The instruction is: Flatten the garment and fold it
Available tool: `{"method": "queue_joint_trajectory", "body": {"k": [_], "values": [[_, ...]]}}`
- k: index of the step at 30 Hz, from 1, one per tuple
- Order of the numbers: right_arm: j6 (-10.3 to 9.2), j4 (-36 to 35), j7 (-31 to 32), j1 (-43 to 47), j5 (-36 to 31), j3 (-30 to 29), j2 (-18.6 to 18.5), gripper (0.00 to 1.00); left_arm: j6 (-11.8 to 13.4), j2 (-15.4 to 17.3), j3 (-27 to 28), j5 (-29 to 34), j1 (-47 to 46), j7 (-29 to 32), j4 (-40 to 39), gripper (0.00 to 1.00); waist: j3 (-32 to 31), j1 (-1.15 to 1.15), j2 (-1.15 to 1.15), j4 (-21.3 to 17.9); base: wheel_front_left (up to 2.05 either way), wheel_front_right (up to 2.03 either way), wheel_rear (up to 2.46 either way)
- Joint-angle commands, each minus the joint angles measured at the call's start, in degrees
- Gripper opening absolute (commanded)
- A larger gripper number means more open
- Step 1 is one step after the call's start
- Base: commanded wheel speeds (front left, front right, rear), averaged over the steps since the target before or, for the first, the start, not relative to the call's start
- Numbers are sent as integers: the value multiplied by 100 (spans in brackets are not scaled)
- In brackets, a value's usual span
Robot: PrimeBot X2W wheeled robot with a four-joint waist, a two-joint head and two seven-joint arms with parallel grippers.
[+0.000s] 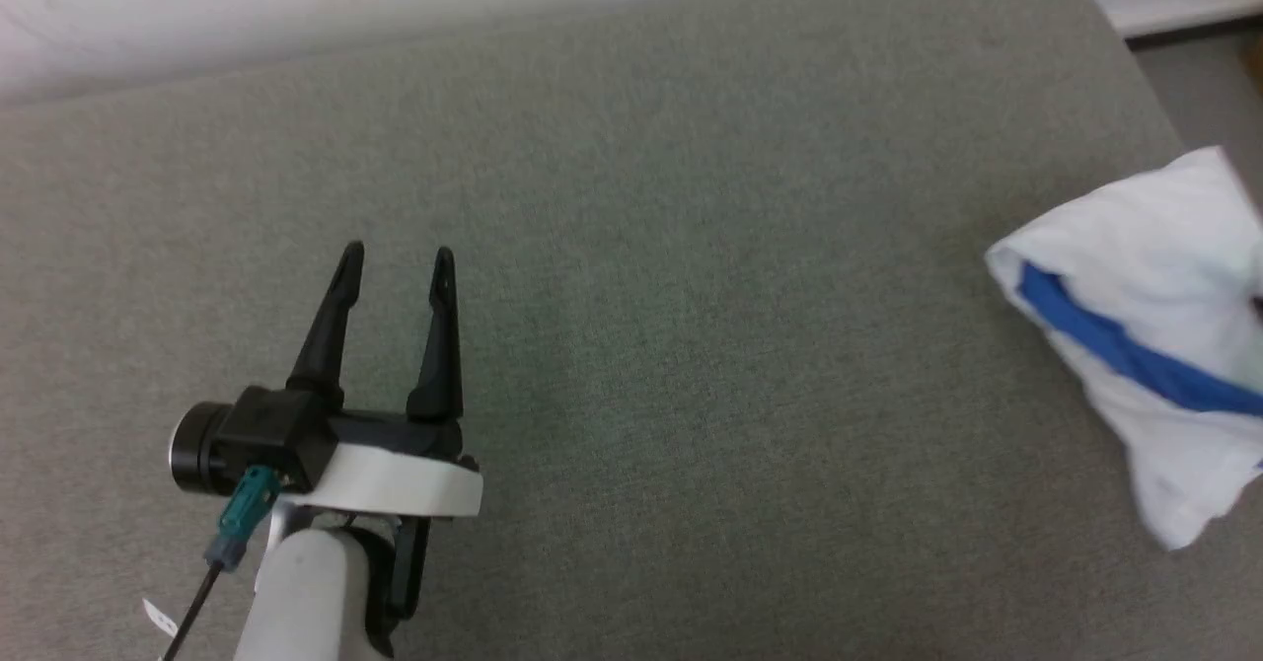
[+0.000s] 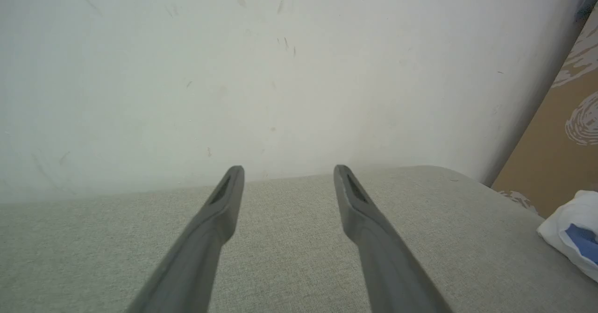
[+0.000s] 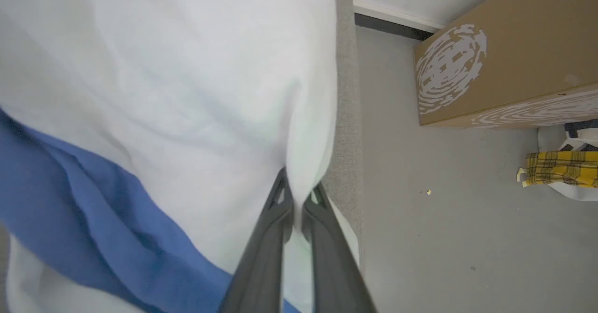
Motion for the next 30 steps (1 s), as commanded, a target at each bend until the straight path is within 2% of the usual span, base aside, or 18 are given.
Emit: {"method": "queue_joint_trajectory", "body": {"k": [1,6,7,8,9,10,11,12,16,24,27,30], "values": [[-6,147,-101,-153,-58,-70,-24,0,-35,4,-23,46,-99,-27,-35,100,697,-1,0,-59,0,0,0],[-6,989,-541,-461,-83,-479,134,0,-72,7,-56,105,-258,-27,-61,100,958,-1,0,98,0,0,0],[-6,1185,-599,-503,-122,-559,180,15,-74,6,-56,104,-274,-27,-54,100,978,-1,0,128,0,0,0],[-6,1416,-639,-543,-158,-666,229,46,-74,6,-55,102,-284,-27,-46,100,988,-1,0,151,0,0,0],[-6,1641,-659,-579,-191,-765,297,53,-73,6,-53,99,-289,-27,-39,100,987,-1,0,167,0,0,0],[-6,1833,-686,-608,-225,-855,372,64,-72,5,-48,93,-287,-27,-28,100,971,-1,0,180,0,0,0],[-6,1969,-742,-623,-264,-906,445,95,-72,5,-47,86,-278,-27,-12,100,941,-1,0,194,0,0,0],[-6,2085,-824,-636,-273,-974,510,100,-71,4,-43,75,-264,-27,10,100,898,-1,0,203,0,0,0],[-6,2287,-1414,-628,-334,-1176,636,100,-47,2,-9,12,-165,-27,85,100,632,-1,0,209,0,0,0],[-6,2086,-3181,-308,-843,-1724,646,100,76,-2,30,-131,209,-27,189,100,-207,-1,0,323,0,0,0],[-6,1740,-3425,-117,-1175,-1923,833,100,136,-3,64,-137,365,-27,244,100,-473,-1,0,374,0,0,0],[-6,1153,-3511,167,-1448,-2168,1190,100,175,-3,129,-140,515,-27,298,100,-697,-1,0,430,0,0,0]]}}
